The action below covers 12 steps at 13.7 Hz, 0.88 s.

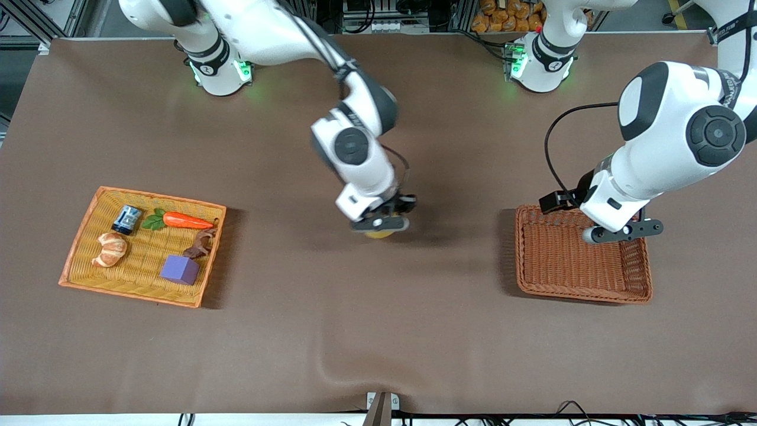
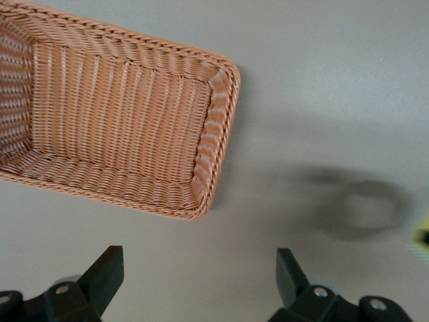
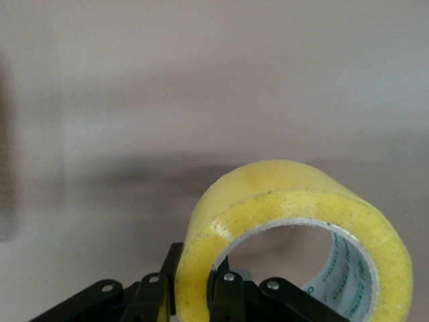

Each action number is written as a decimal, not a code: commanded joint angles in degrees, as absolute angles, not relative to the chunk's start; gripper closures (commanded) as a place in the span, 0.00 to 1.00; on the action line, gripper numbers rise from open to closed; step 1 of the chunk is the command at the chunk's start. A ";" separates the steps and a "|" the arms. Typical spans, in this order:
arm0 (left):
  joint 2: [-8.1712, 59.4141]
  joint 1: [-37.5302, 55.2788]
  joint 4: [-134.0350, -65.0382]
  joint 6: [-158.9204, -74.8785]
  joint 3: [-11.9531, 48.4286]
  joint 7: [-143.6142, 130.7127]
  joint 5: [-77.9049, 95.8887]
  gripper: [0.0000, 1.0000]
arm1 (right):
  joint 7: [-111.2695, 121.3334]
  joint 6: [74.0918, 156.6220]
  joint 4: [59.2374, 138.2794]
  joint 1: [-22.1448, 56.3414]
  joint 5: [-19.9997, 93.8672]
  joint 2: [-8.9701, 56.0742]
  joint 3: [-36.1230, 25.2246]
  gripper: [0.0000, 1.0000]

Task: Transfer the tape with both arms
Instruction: 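Carry the tape to mid-table and set it down with the right gripper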

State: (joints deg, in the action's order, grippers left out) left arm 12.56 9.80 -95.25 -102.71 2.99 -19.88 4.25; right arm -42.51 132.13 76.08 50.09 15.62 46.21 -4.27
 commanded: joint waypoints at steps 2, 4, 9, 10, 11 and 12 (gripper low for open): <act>12.83 10.19 -94.92 -103.27 3.16 -21.62 6.24 0.00 | -47.19 133.58 68.03 52.38 15.56 53.34 -5.19 1.00; 12.83 10.72 -95.10 -103.18 3.16 -21.80 6.24 0.00 | -50.87 137.80 68.03 54.14 15.56 55.10 -5.18 1.00; 14.50 12.39 -95.10 -103.27 4.13 -30.31 6.86 0.00 | -51.77 134.21 68.81 53.35 15.56 53.01 -5.27 0.45; 14.68 12.83 -95.10 -103.27 4.13 -30.32 6.86 0.00 | -51.25 132.03 69.17 52.48 15.47 52.13 -5.36 0.30; 15.37 13.96 -95.10 -103.27 4.13 -30.50 6.77 0.00 | -50.11 127.23 69.26 50.82 15.21 50.12 -5.80 0.14; 15.55 15.02 -95.01 -103.36 4.13 -30.67 6.59 0.00 | -47.75 122.04 69.26 49.76 14.94 48.44 -6.06 0.02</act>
